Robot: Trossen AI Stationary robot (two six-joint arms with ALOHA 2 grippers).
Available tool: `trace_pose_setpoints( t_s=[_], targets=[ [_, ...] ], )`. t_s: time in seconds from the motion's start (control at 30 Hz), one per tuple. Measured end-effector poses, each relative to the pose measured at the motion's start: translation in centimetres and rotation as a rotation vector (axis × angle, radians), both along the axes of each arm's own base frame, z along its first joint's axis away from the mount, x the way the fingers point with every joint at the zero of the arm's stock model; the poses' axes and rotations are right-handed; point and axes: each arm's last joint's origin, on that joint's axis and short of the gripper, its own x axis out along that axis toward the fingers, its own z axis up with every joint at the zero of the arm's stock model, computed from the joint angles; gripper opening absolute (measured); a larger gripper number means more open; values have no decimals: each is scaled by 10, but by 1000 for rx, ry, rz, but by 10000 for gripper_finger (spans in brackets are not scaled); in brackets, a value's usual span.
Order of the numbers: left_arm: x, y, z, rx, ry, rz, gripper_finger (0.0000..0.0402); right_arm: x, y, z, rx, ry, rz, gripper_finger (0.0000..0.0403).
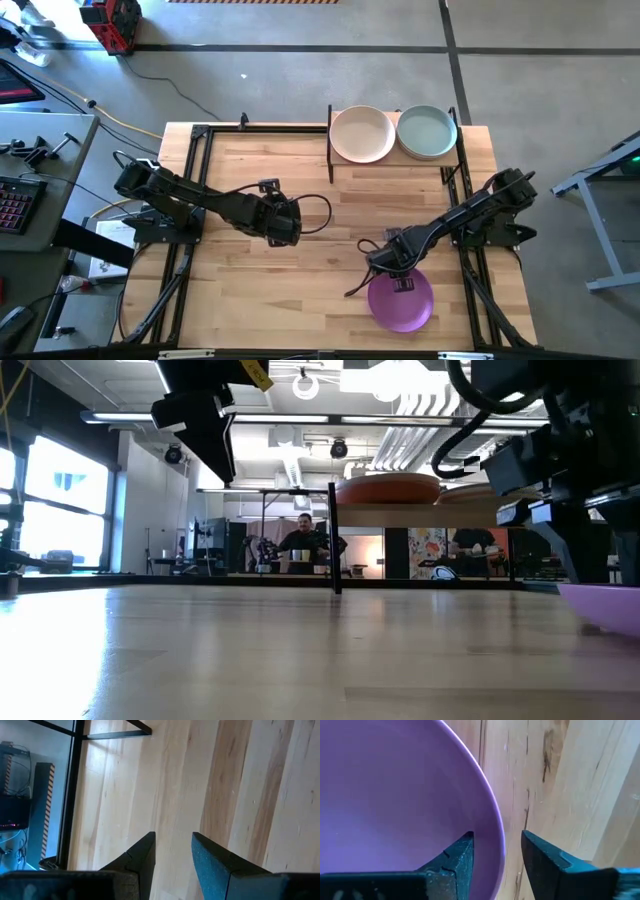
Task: Place and stack plates onto a shelf
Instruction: Stack the violet plate into the white plate on the shelf
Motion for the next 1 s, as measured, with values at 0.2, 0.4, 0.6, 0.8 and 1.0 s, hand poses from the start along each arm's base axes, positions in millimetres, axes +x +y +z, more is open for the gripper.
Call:
trace_pose_setpoints(
  t_s=[0.2, 0.4, 0.6, 0.8, 1.0],
  targets=[
    [0, 0, 0, -1, -1, 2, 117, 1, 0, 0, 5, -7, 4, 107],
    [0, 0, 0, -1, -1, 2, 117, 1, 0, 0, 28, 3, 4, 11],
    [0, 0, 0, -1, -1, 2, 117, 0, 0, 1, 29, 5, -8, 5],
    [0, 0, 0, -1, -1, 2, 117, 1, 1, 5, 27, 11, -19, 2],
    [0, 0, 0, 0, -1, 1, 117, 4, 2, 15, 18, 26, -22, 0]
  ],
)
